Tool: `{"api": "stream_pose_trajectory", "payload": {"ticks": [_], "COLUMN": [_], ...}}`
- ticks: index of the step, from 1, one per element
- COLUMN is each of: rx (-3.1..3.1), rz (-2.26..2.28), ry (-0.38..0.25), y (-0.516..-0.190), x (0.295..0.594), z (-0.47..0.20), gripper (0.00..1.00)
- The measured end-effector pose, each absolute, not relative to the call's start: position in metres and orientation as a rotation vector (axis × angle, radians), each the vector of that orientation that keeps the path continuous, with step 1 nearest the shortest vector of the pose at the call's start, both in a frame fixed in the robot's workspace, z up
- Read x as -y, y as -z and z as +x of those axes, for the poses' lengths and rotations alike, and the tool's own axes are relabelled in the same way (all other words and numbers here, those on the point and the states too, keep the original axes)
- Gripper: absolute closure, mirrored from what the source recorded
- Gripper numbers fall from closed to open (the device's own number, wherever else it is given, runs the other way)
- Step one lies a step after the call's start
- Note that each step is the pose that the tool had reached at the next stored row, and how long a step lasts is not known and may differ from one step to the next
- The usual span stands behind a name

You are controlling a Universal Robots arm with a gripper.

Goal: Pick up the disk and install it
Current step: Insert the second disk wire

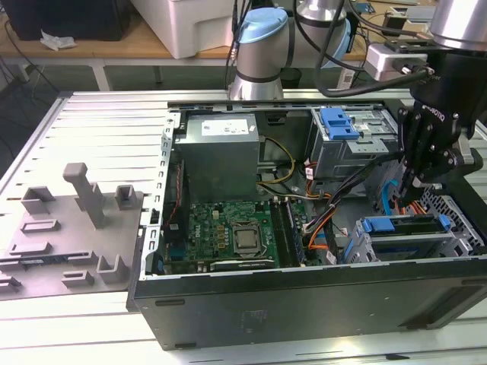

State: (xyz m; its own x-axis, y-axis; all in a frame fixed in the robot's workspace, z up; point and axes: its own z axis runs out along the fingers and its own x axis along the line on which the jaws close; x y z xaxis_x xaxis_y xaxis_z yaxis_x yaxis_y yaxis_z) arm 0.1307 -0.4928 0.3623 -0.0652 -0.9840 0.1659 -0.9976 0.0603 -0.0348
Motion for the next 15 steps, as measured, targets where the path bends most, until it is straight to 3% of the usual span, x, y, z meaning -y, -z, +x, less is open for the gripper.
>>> {"api": "stream_pose_trajectory", "payload": {"ticks": [15], "rx": [2.215], "rz": [2.079], "ry": [-0.211], "y": [-0.3623], "x": [0.5005], "z": [0.1353], "gripper": [0.84]}}
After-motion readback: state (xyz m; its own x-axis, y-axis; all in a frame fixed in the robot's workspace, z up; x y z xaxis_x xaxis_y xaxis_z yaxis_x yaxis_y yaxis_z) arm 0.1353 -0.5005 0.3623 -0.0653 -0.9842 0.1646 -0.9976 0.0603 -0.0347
